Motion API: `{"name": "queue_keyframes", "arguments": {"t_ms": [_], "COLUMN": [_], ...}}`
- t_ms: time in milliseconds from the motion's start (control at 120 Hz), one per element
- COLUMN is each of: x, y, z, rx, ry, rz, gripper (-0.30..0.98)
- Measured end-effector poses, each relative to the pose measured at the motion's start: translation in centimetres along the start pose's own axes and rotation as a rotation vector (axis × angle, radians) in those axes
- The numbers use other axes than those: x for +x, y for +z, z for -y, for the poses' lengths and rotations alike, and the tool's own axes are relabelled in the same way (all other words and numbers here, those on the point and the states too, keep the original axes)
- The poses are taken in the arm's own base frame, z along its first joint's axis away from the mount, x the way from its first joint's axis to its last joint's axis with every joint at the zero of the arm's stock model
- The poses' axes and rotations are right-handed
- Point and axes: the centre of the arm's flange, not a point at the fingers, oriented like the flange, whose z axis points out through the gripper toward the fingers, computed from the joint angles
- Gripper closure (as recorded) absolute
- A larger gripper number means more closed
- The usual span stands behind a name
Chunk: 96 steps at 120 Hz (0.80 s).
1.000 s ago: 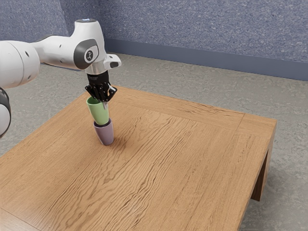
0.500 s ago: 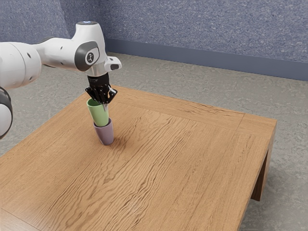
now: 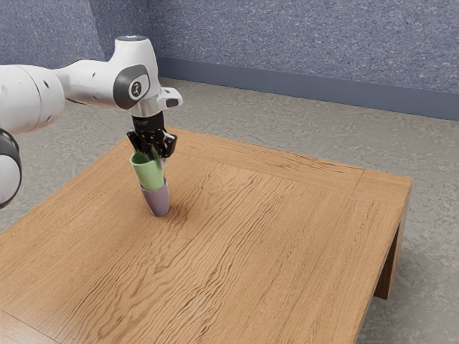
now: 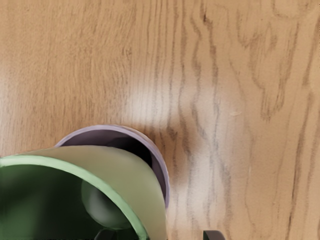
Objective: Place the right cup onto the left cup
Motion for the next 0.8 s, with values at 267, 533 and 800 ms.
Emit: {"name": "queue_keyframes", "arguments": {"t_ms": [267,533,800], "x": [-0.1,-1.8,-8.0], "y": [-1.0,-6.8,-18.5], "z": [-0.1,-1.5,-3.0], "rx": [-0.003,-0.008,-0.021], "ry": [0.005,0.037,0.077], "rz": [-0.017,-0.078,-0.150], "gripper": [0.16,0.06,0.04]}}
